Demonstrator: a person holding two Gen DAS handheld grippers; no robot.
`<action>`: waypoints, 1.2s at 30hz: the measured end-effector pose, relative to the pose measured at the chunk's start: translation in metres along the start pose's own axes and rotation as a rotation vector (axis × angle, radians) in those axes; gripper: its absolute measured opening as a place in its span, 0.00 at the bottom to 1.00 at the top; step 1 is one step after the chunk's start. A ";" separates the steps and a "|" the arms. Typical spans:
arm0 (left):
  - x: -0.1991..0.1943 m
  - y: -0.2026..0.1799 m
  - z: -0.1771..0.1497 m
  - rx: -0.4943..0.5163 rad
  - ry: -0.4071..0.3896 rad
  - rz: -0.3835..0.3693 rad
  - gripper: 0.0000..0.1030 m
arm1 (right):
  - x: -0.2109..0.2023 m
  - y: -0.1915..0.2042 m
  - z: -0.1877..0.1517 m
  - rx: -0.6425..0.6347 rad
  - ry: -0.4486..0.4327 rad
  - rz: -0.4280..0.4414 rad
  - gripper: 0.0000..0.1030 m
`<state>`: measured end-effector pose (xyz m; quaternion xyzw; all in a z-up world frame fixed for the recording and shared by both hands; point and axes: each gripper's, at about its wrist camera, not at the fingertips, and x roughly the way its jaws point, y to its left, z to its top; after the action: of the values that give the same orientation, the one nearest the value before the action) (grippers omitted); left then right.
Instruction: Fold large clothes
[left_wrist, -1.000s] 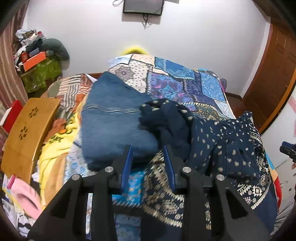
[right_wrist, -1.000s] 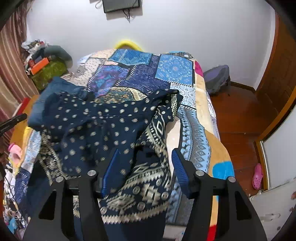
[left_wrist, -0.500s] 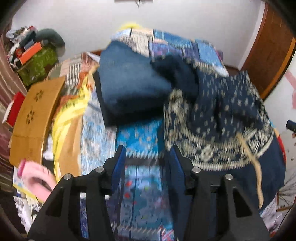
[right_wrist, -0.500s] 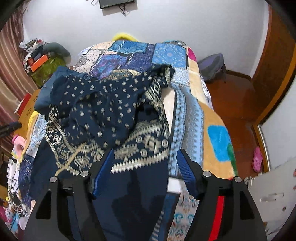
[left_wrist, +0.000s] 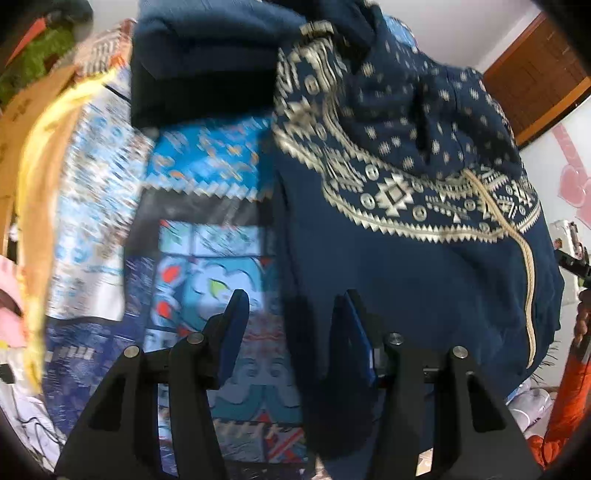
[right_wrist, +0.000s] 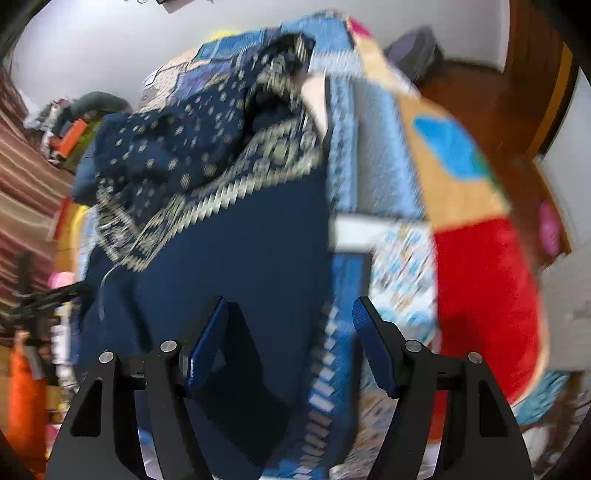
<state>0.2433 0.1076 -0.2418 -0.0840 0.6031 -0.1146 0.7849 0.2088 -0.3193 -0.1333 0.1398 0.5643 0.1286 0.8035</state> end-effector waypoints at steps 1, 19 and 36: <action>0.006 -0.002 -0.002 -0.003 0.018 -0.015 0.50 | 0.001 0.000 -0.002 0.010 -0.007 0.011 0.64; -0.002 -0.035 -0.021 -0.078 -0.012 -0.235 0.47 | -0.005 0.031 -0.007 0.047 -0.161 0.055 0.10; -0.109 -0.058 0.086 -0.026 -0.435 -0.190 0.10 | -0.048 0.063 0.095 -0.048 -0.405 0.080 0.07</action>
<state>0.2946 0.0821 -0.1033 -0.1733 0.4105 -0.1592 0.8810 0.2796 -0.2862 -0.0377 0.1659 0.3818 0.1432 0.8979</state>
